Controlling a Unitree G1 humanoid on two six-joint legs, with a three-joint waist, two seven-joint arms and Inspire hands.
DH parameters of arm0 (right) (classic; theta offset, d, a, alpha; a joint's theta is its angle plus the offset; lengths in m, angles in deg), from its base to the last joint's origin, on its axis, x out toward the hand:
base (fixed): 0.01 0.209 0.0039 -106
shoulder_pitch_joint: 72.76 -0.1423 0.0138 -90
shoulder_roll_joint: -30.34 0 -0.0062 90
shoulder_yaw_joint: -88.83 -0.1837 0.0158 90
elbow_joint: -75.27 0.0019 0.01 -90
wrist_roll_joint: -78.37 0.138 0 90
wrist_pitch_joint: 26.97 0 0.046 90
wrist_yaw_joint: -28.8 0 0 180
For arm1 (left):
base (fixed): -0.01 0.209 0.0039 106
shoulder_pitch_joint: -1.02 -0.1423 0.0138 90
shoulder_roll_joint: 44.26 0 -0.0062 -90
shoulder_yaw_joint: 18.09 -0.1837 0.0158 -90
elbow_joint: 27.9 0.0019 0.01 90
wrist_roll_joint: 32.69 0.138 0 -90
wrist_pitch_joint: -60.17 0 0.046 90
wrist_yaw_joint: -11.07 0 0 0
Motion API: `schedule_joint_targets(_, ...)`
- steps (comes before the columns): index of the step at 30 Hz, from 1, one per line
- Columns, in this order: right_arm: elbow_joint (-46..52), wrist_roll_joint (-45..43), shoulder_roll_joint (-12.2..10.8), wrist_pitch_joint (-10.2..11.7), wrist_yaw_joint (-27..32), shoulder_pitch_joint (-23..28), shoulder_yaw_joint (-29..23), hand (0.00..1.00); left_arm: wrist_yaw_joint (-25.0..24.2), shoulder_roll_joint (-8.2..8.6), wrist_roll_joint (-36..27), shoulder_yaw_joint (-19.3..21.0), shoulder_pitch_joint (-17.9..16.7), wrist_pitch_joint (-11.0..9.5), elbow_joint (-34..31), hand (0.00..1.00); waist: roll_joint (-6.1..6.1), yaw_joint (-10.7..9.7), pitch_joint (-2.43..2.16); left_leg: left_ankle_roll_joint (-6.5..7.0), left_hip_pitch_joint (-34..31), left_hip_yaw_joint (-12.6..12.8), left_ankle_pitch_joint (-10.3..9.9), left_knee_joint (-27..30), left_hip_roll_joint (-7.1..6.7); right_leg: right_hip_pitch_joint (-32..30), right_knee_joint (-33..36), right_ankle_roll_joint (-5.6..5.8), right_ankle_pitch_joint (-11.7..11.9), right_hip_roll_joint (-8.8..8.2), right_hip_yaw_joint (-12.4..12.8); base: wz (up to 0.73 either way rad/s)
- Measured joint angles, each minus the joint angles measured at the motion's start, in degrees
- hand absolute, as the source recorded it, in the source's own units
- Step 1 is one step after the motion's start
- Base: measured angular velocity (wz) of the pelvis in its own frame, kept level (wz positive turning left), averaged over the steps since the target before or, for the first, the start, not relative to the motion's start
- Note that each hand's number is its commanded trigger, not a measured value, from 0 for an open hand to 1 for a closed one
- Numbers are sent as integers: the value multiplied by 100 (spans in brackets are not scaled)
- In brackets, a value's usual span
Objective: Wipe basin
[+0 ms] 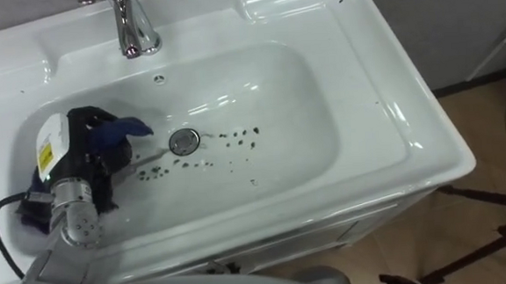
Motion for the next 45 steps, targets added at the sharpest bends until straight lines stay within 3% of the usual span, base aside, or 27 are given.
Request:
schedule_joint_targets(12,70,-333,3,-7,83,-54,-20,0,-233,7,-244,2,250,-81,935,100,29,24,-16,0,116,140,0,-1,1,34,-1,0,0,32,186,-9)
schedule_joint_targets(23,127,-608,-45,-277,253,-27,-192,0,-305,43,-1312,241,297,-345,1483,100,-11,158,-40,0,496,479,-1,-23,53,245,74,-18,4,123,459,-15)
schedule_joint_targets(29,125,-793,-45,-460,217,-49,-199,0,-507,50,-1311,545,408,-375,1651,100,-142,149,-119,-1,526,485,-1,-17,77,248,102,-65,2,151,471,-4)
schedule_joint_targets(42,128,-794,-203,-498,303,-97,-195,0,-594,108,-1814,525,683,-403,2034,100,-183,139,-116,-1,570,485,-2,-18,79,224,186,-83,-11,151,512,-1)
schedule_joint_targets(45,128,-754,-267,-496,366,-114,-191,0,-614,126,-1816,525,791,-511,2229,100,-209,149,-116,-2,568,490,-2,-17,79,200,172,-83,-15,151,520,0)
